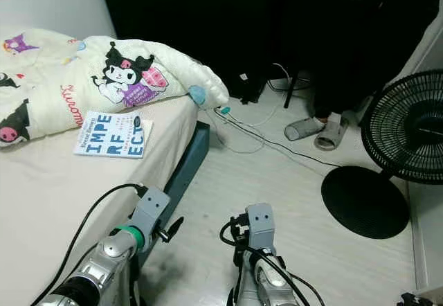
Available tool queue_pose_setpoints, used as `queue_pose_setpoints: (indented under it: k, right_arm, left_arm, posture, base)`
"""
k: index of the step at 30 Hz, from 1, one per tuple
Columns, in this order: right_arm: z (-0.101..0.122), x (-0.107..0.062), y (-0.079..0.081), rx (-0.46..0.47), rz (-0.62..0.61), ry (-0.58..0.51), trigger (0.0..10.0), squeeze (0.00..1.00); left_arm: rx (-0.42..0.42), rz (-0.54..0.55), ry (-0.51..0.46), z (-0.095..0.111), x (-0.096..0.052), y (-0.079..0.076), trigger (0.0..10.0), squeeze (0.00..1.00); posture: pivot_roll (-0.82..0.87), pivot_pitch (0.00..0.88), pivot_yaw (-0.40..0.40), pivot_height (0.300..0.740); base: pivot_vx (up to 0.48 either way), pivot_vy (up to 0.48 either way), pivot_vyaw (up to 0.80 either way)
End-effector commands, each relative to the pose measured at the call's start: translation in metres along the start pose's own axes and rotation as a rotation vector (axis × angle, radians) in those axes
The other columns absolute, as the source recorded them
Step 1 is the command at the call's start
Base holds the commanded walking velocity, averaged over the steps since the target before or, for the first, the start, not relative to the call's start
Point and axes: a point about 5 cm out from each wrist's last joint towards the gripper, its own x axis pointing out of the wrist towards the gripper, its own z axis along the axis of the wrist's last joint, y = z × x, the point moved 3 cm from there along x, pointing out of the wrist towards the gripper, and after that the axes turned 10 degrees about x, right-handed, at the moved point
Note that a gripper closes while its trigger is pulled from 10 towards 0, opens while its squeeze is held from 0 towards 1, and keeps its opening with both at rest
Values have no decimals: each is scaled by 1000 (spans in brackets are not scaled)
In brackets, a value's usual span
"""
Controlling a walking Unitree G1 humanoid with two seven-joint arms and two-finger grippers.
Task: Clean up the room
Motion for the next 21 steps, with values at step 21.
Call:
queue_pose_setpoints:
  k: [21]
  right_arm:
    - [67,26,50,15,168,-239,10000,0]
  left_arm:
    - [447,728,13,64,-10,152,10000,0]
  posture:
    - [0,275,43,528]
  base:
    - [0,0,0]
